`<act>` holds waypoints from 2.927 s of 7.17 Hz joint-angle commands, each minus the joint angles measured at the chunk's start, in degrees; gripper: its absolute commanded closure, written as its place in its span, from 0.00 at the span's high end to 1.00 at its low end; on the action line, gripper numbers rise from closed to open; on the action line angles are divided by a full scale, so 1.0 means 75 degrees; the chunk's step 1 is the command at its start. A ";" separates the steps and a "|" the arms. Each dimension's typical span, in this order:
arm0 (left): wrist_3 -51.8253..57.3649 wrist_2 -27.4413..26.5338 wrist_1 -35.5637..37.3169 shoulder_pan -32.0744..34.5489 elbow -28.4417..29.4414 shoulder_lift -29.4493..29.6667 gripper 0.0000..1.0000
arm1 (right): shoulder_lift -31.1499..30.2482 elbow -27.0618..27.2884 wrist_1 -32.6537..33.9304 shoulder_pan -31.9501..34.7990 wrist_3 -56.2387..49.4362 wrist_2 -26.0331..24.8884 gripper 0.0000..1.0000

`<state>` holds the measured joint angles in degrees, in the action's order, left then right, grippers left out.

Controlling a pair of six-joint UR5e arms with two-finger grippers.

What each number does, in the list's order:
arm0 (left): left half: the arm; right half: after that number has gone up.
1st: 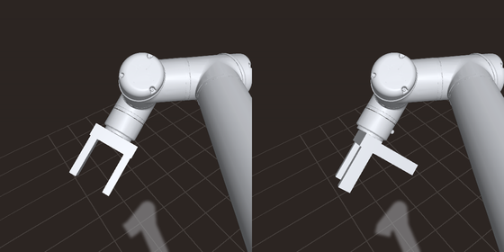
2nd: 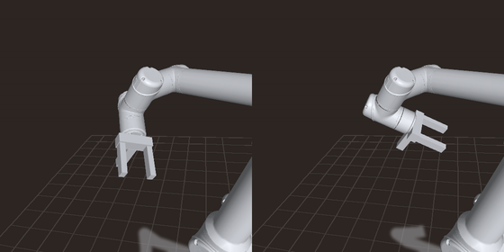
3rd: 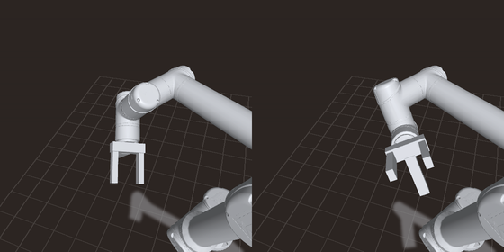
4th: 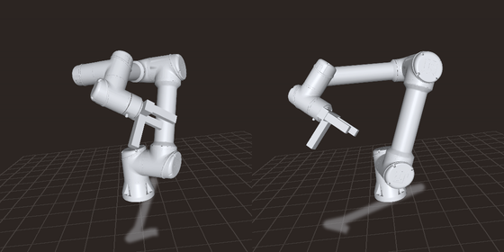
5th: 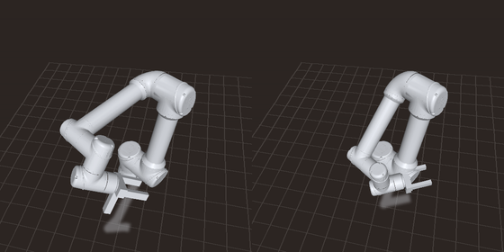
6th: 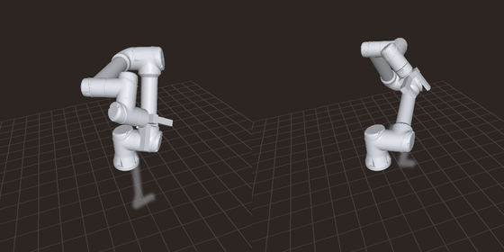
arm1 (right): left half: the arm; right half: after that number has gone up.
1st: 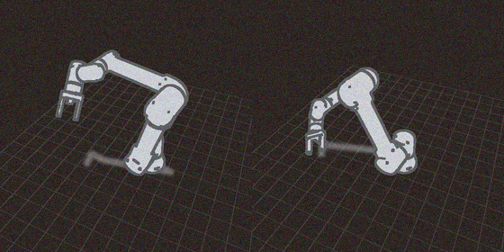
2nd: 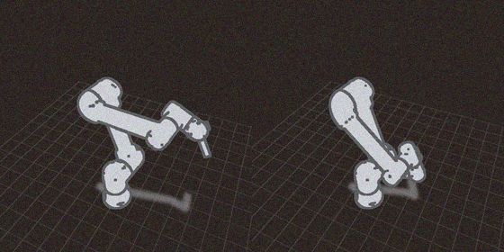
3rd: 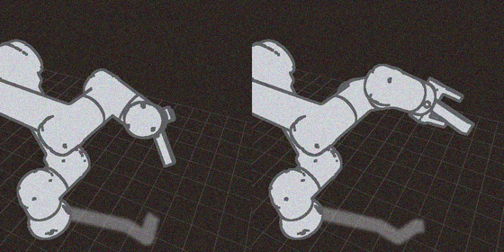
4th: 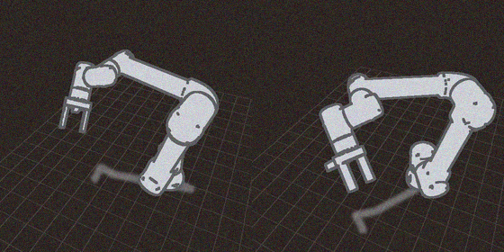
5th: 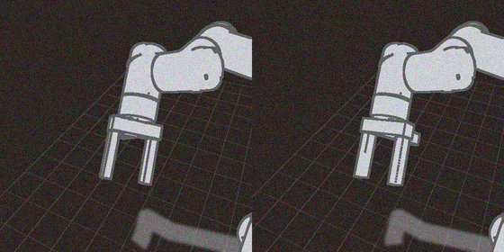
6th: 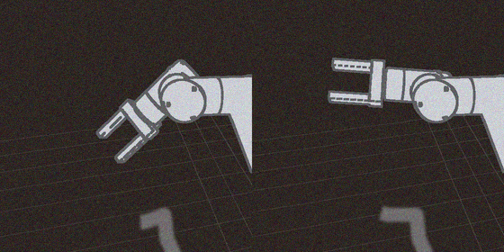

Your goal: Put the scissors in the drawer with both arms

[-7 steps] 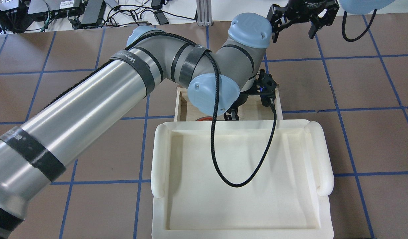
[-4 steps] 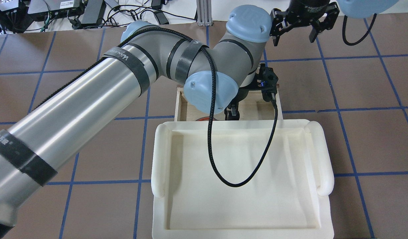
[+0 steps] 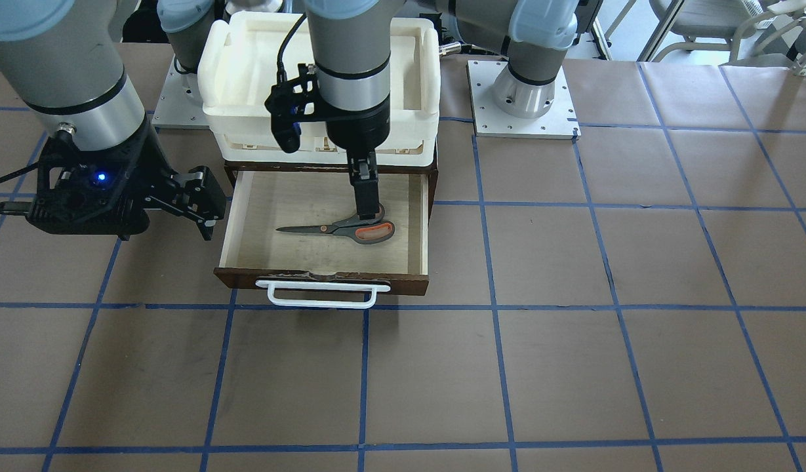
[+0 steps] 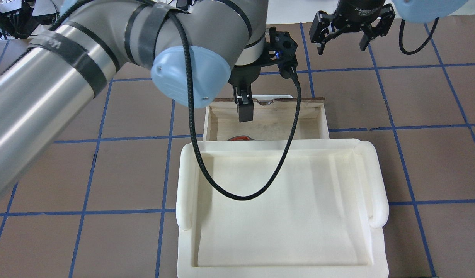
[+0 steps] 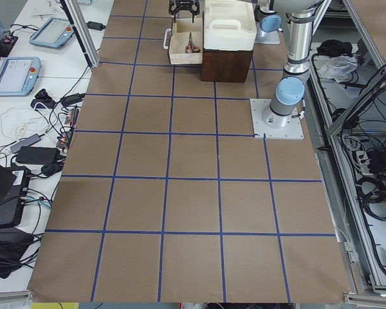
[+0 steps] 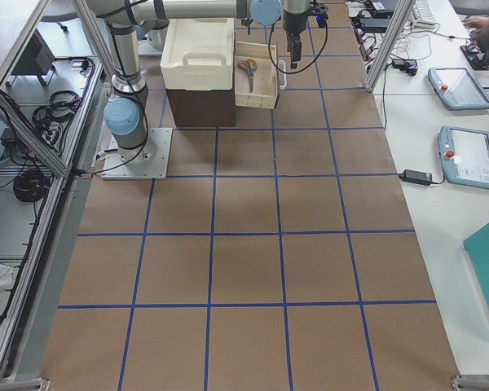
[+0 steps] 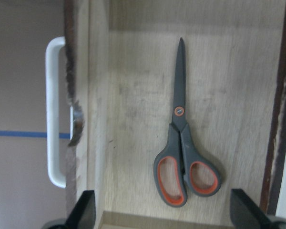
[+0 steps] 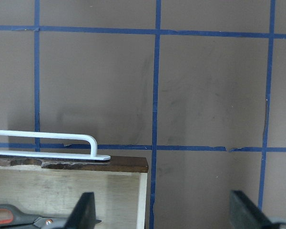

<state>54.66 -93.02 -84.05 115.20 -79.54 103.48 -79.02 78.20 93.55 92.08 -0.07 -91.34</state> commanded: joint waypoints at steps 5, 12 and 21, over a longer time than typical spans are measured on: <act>-0.5541 -0.0624 -0.0008 -0.1882 -0.0585 -0.1762 1.00 | -0.0221 0.0096 -0.0028 0.0039 0.0091 0.0015 1.00; -0.9077 -0.0124 -0.0992 -0.2411 -0.0972 -0.1915 1.00 | -0.0538 0.0553 0.0066 0.0039 -0.0050 -0.0090 1.00; -0.9070 -0.0160 -0.1157 -0.2411 -0.1020 -0.1974 1.00 | -0.0549 0.0565 0.0078 0.0039 -0.0038 -0.0090 1.00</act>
<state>-13.43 -94.31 -92.60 97.08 -87.19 88.77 -83.11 82.44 94.20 92.37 -0.34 -92.02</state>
